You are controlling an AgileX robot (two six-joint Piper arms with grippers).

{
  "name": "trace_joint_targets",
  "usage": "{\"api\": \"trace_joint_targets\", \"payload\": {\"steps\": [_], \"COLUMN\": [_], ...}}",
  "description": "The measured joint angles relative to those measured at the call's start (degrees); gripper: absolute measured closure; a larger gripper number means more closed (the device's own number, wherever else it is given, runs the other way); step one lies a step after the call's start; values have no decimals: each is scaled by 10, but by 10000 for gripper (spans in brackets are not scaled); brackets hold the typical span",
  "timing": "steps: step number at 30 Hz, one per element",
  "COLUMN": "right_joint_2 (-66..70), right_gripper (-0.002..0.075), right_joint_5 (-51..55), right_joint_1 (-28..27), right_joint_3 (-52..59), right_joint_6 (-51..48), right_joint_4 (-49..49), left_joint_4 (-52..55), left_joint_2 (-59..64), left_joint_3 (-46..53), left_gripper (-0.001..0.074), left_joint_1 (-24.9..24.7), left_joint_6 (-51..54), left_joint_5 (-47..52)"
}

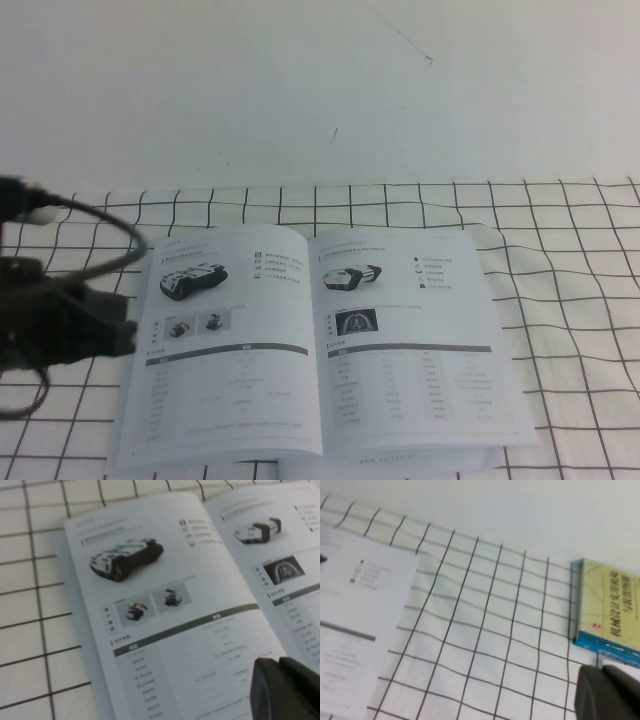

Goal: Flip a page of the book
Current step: Open the closed book

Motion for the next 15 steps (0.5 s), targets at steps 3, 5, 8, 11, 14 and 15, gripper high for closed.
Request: {"api": "trace_joint_targets", "payload": {"steps": [3,5,8,11,14,15], "right_joint_2": [72,115,184,245,302,322], "right_gripper": [728,728,728,728,728,728], "right_joint_5": [1,0,-2,-3,-7,-11], "right_joint_1": [0,0,0,0,5,10], "right_joint_3": [-21,-33,-45,-53,-54,-55], "right_joint_6": [-63,-107,-169,-220,-257,-265], "right_joint_4": [38,74,146,220,266,274], "left_joint_4": [-38,-42,-42,-42,-44,-44], "left_joint_2": [105,168,245,308,347,359], "left_joint_3": [-50,-82,-123,-149,-154,-155], "left_gripper": [737,737,738,738,737,737], "left_joint_1": [-15,-34,-71,-103,-113,-113], "left_joint_6": [37,45,52,53,44,38], "left_joint_5": [11,10,-6,-35,-55,-61]}}
